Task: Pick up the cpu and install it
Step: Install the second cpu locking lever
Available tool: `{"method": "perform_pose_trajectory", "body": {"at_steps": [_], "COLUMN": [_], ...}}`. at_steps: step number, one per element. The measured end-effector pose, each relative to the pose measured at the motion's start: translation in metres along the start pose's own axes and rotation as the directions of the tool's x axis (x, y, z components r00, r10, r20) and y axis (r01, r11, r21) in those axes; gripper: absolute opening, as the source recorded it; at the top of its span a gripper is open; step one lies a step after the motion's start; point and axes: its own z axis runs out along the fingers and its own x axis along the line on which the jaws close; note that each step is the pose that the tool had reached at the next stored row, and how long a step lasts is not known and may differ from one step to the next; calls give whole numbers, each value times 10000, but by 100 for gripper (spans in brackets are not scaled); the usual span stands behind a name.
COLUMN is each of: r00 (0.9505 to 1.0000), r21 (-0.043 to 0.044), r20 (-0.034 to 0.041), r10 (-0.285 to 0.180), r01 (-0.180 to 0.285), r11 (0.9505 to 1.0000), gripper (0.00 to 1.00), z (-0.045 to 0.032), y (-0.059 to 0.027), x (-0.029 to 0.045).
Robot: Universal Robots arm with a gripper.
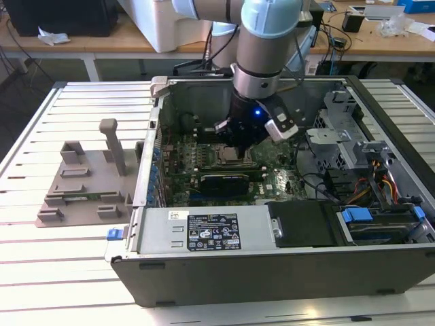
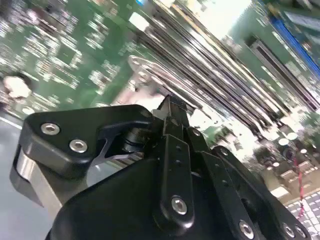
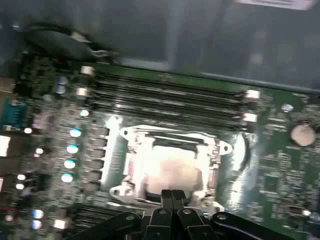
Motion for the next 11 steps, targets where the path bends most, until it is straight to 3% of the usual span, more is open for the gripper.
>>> {"method": "perform_pose_trajectory", "body": {"at_steps": [1, 2, 3, 4, 5, 6, 11], "r00": [10000, 10000, 9999, 9999, 9999, 9999, 9999], "r21": [38, 221, 646, 862, 941, 955, 1004], "r20": [-51, -81, -125, -127, -108, -107, -113], "r10": [7, 18, 42, 51, 53, 53, 56], "r01": [-7, -17, -34, -40, -42, -42, -45], "r11": [10000, 9998, 9979, 9963, 9956, 9954, 9949], "gripper": [11, 11, 11, 11, 11, 11, 11], "z": [-3, -1, -21, -41, -132, -180, -321], "y": [7, 65, 108, 148, 162, 170, 201], "x": [-129, -171, -173, -164, -156, -155, -152]}}
